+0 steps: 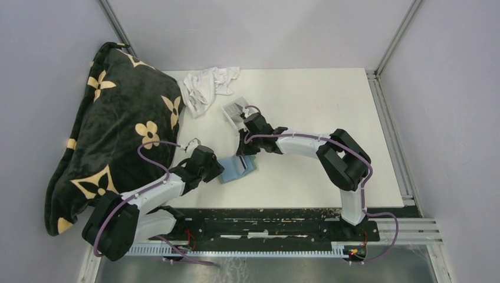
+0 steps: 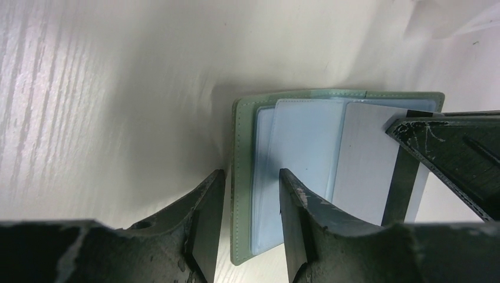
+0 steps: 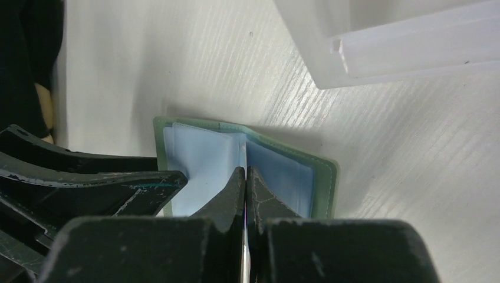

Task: Put the credit cards into the card holder
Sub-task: Insert the credit card into the card holder.

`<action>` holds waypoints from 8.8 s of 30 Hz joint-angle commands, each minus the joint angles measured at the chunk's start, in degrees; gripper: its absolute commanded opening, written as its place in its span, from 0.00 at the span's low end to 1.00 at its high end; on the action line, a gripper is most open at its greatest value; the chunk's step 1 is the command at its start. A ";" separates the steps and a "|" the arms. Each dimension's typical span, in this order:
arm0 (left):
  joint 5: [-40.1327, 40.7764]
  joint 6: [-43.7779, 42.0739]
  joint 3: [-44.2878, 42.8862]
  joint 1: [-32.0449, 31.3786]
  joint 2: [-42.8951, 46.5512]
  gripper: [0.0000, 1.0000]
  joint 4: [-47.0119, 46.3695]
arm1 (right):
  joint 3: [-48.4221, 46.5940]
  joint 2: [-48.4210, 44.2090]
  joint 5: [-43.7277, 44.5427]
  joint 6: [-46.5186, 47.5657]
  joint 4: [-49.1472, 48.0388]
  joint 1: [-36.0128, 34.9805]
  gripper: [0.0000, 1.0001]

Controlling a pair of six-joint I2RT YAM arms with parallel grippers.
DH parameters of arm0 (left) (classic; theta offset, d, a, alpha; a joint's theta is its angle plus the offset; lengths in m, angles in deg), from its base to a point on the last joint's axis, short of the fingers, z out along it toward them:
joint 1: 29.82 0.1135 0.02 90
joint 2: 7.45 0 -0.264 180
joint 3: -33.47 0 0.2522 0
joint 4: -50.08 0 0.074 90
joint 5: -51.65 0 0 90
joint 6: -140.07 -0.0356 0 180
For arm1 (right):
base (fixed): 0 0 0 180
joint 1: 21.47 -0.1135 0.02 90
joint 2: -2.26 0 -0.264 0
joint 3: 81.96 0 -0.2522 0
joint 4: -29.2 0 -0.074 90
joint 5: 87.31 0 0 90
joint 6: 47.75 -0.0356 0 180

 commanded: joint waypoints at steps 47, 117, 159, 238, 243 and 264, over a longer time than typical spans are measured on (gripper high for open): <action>-1.16 -2.21 -1.81 0.67 -5.25 0.29 3.89 | 12.84 1.07 -7.12 -6.65 -18.38 2.53 0.01; -1.81 -1.19 -5.22 0.78 -10.01 0.33 10.34 | 21.60 5.82 -3.87 -6.20 -27.46 -4.22 0.01; -1.87 -0.23 -9.49 0.70 -9.66 0.22 19.66 | 14.73 8.49 -5.44 -4.36 -18.38 -4.13 0.06; -11.03 2.04 -1.84 0.75 -13.38 0.25 0.75 | -3.06 -5.90 4.59 2.46 17.50 -4.00 0.52; -11.46 2.34 -1.14 0.66 -12.95 0.26 0.27 | -1.97 -6.64 6.84 2.73 19.07 -4.03 0.52; -13.52 2.10 -1.43 0.71 -13.99 0.28 -0.88 | -0.40 -2.88 3.50 0.44 15.82 -4.04 0.52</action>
